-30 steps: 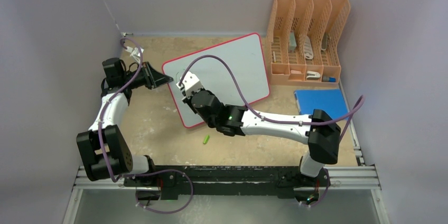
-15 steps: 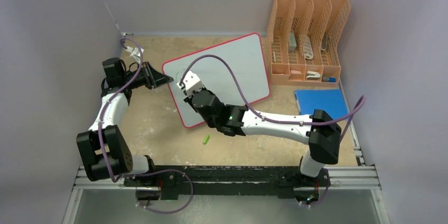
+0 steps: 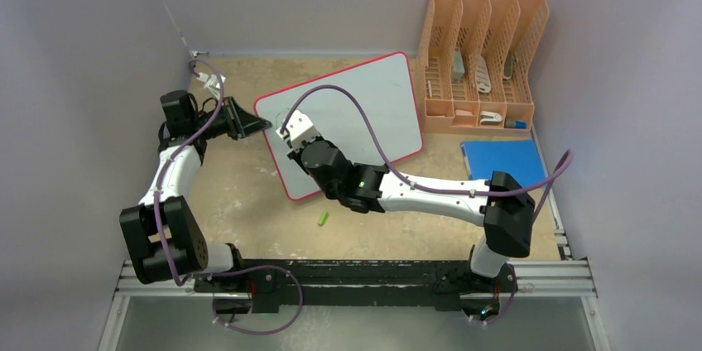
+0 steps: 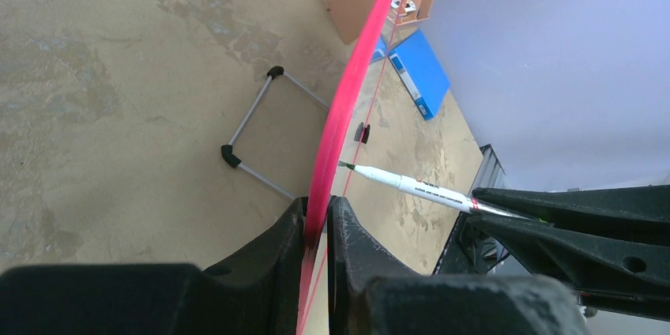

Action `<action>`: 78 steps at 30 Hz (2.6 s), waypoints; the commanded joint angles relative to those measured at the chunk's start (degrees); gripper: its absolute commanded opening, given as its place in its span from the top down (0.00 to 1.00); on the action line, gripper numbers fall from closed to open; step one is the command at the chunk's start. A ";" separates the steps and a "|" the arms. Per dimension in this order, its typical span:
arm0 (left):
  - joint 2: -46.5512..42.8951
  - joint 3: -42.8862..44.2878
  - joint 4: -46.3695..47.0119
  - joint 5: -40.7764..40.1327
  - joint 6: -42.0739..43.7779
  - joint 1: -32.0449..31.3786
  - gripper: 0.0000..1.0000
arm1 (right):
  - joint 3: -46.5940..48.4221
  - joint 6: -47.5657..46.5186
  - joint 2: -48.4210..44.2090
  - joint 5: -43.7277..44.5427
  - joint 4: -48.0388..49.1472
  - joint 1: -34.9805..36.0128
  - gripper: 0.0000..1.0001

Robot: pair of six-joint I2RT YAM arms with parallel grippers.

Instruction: Write a sentence on the whiteboard

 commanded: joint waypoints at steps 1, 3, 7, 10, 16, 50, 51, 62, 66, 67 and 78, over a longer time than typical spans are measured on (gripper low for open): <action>-0.17 0.81 -2.44 -1.62 1.46 -1.91 1.00 | 3.27 -1.09 -1.19 1.43 3.62 -0.37 1.00; -0.17 0.80 -2.55 -1.59 1.46 -1.91 1.00 | 3.58 -1.10 -1.01 1.42 3.61 -0.39 1.00; -0.18 0.85 -2.55 -1.63 1.55 -1.91 1.00 | 3.77 -1.36 -0.78 1.24 3.74 -0.35 1.00; -0.28 0.87 -2.69 -1.70 1.55 -1.91 1.00 | 3.82 -1.28 -0.84 1.26 3.72 -0.36 1.00; -0.25 0.99 -2.71 -1.75 1.55 -1.91 1.00 | 3.00 -0.77 -0.95 1.24 3.35 -0.37 1.00; -0.44 1.09 -3.23 -2.42 2.08 -1.91 1.00 | -0.91 4.82 -2.60 1.19 -0.96 -0.62 1.00; -0.44 1.05 -3.23 -2.49 2.08 -1.91 1.00 | -1.08 4.91 -2.69 1.28 -1.08 -0.61 1.00; -0.38 1.04 -3.17 -2.50 2.08 -1.91 1.00 | -2.62 6.58 -3.78 1.76 -1.89 -0.59 1.00; -0.35 1.03 -3.18 -2.59 2.08 -1.93 1.00 | -3.22 7.35 -4.11 1.25 -2.02 -0.53 1.00; -0.35 1.04 -3.15 -2.53 2.08 -1.91 1.00 | -3.26 7.48 -4.15 1.20 -2.08 -0.52 1.00; -0.35 0.95 -3.31 -2.61 2.21 -1.91 1.00 | -1.39 6.77 -6.82 -0.78 0.22 -0.52 1.00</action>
